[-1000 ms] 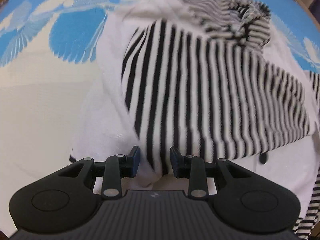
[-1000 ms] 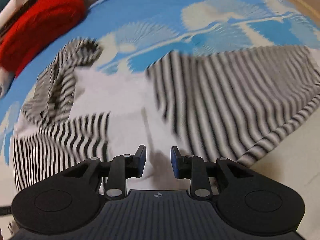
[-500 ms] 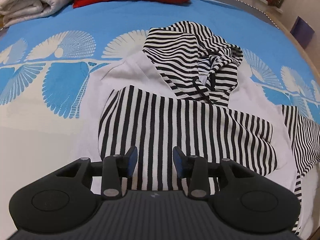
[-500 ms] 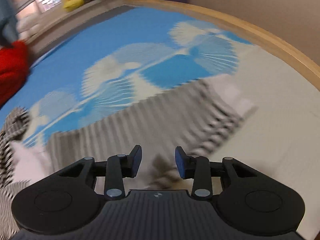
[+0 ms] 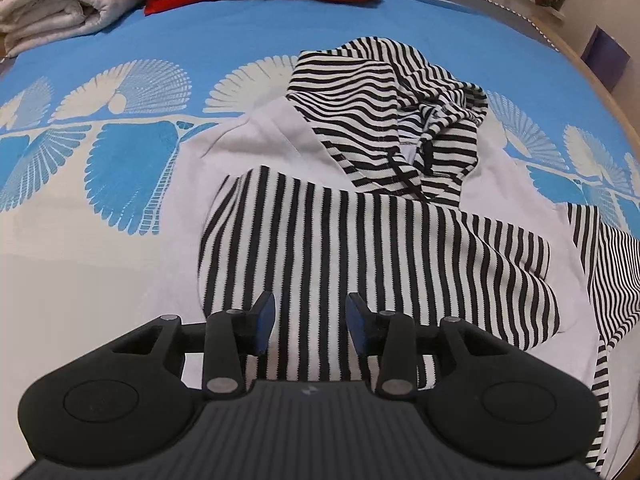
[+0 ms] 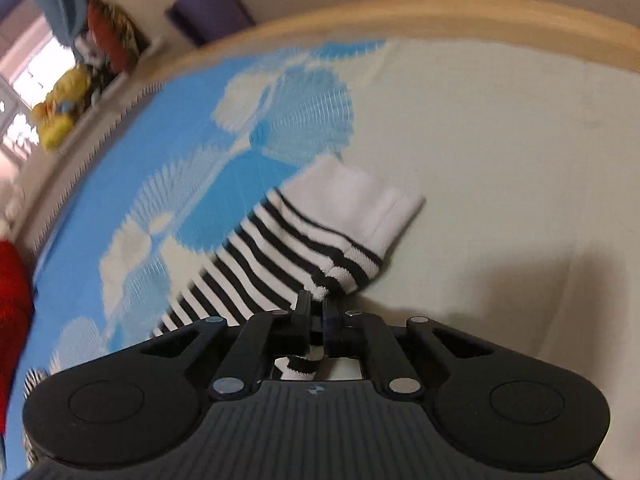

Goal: Fold small clothes

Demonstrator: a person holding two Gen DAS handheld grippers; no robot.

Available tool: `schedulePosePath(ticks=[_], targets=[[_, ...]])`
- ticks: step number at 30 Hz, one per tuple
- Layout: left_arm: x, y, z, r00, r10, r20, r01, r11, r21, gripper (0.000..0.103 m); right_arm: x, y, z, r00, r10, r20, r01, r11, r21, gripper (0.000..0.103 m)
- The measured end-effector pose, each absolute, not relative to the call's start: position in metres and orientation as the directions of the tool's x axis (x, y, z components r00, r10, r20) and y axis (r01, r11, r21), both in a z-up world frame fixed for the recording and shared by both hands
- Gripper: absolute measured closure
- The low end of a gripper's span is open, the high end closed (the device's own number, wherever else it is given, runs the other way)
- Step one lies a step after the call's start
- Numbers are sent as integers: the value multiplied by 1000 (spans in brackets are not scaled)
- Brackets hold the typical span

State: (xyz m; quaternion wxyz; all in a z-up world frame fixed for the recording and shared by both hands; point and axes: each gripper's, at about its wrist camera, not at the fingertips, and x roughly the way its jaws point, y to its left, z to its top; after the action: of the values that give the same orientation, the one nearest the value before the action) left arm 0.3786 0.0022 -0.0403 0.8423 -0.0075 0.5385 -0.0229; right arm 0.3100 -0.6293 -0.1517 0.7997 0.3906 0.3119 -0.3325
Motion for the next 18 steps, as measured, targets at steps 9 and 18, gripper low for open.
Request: schedulePosePath(ticks=[9,18], targets=[[383,32,-22,448,-66,-892,-68,992,-107,60,363,-498,-44,719,-418,-555,545,835,79,99],[386,88,-7,467,-41,-883,-198,969,-150,60,362,-227,-37,658,496,-567,-504,849,159,96]])
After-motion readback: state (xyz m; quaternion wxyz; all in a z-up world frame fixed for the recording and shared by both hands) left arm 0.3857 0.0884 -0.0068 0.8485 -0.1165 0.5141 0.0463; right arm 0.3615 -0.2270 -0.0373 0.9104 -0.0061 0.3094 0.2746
